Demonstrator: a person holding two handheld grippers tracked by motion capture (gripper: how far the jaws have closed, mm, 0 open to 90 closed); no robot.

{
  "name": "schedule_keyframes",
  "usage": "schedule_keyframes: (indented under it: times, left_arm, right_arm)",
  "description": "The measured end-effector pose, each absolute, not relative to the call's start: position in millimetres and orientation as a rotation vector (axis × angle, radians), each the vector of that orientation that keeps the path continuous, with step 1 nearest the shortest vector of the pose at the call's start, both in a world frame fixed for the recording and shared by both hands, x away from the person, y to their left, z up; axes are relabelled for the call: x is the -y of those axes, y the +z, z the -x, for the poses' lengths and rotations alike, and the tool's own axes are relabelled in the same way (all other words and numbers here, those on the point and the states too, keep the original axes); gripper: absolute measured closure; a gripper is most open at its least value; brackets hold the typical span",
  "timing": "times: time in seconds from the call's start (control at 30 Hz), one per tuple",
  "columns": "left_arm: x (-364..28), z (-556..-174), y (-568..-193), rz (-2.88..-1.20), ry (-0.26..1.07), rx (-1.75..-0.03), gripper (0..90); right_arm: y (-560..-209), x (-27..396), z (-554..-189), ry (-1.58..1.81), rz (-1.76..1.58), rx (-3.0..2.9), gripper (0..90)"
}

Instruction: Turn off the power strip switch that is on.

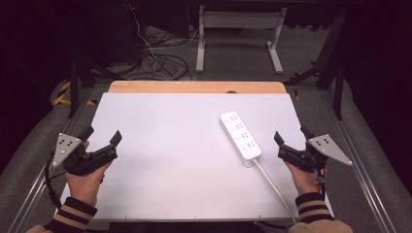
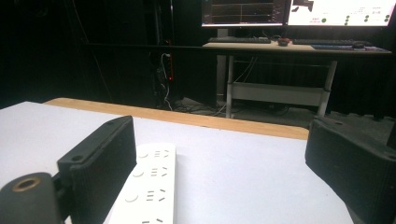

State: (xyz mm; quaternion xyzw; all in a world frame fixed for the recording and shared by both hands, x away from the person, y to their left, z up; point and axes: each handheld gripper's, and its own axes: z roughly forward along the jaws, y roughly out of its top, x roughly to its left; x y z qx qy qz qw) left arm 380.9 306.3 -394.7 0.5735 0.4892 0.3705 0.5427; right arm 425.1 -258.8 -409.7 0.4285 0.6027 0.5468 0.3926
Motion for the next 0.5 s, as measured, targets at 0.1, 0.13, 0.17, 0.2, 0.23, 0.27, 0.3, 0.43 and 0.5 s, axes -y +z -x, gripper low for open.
schedule_keyframes:
  times: [0.1,0.13,0.17,0.2,0.23,0.27,0.3,0.43,0.5]
  left_arm:
    - [-306.3,-381.3,-394.7,-1.362,0.879,-1.161,6.7]
    - [-306.5,-381.4,-394.6,-1.361,0.878,-1.162,6.7]
    - [-306.5,-381.5,-394.6,-1.361,0.879,-1.162,6.7]
    - [-306.5,-381.5,-394.7,-1.361,0.880,-1.162,6.7]
    - [-306.6,-381.6,-394.7,-1.361,0.880,-1.163,6.7]
    - [-306.8,-381.6,-394.7,-1.361,0.880,-1.163,6.7]
    - [-307.0,-381.5,-394.6,-1.359,0.881,-1.165,6.7]
    - [-308.5,-380.6,-394.4,-1.355,0.886,-1.166,6.7]
    - [-309.3,-379.7,-394.0,-1.351,0.887,-1.168,6.7]
  right_arm:
    - [-409.7,259.8,-424.5,1.390,-1.092,-1.529,9.0]
    - [-409.8,259.7,-424.6,1.389,-1.092,-1.530,9.1]
    - [-410.0,259.3,-424.6,1.390,-1.095,-1.532,9.2]
    - [-410.1,259.1,-424.9,1.387,-1.094,-1.535,9.3]
    - [-410.2,258.8,-425.2,1.386,-1.092,-1.536,9.3]
    - [-410.3,258.6,-425.6,1.387,-1.090,-1.537,9.4]
    - [-410.3,258.5,-426.2,1.387,-1.089,-1.540,9.5]
    - [-410.6,257.5,-428.1,1.386,-1.090,-1.547,9.5]
    - [-410.2,256.5,-428.3,1.392,-1.089,-1.547,9.5]
